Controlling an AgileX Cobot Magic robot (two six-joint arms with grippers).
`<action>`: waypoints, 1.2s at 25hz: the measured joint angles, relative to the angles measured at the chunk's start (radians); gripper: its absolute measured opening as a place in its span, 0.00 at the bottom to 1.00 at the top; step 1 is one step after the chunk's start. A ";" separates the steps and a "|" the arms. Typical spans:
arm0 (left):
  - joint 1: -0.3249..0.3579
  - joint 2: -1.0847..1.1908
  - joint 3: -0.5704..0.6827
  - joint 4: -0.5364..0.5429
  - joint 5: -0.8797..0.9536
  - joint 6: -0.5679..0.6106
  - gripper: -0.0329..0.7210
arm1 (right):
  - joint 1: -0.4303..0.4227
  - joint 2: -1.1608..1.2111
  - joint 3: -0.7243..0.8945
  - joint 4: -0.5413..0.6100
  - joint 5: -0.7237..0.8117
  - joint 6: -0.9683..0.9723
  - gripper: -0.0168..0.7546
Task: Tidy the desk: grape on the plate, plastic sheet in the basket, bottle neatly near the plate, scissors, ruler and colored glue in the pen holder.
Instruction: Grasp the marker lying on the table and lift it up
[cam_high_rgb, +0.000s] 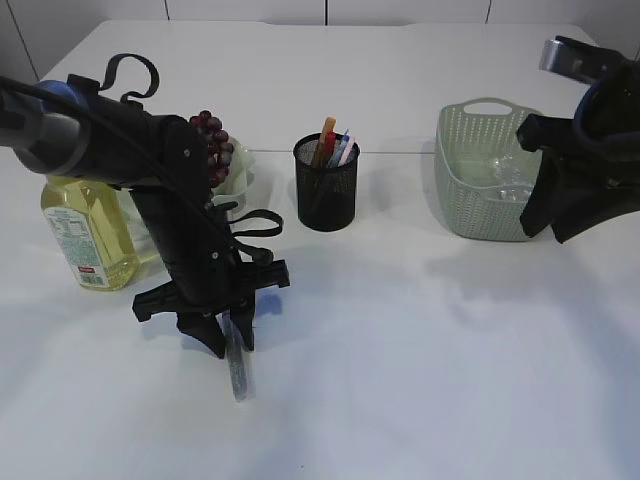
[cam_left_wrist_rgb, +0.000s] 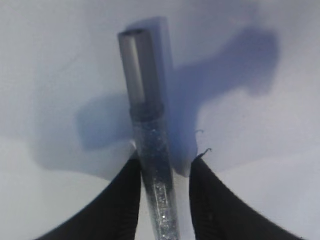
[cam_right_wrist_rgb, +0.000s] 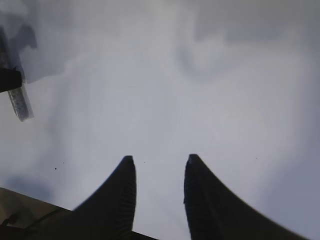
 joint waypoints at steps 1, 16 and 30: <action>0.000 0.000 0.000 0.000 0.000 0.000 0.38 | 0.000 0.000 0.000 0.000 0.000 0.000 0.38; 0.000 0.001 0.000 0.003 0.006 0.002 0.22 | 0.000 0.000 0.000 0.000 0.000 0.000 0.38; 0.000 0.001 -0.002 0.042 0.016 0.074 0.13 | 0.000 0.000 0.000 0.000 0.000 0.000 0.38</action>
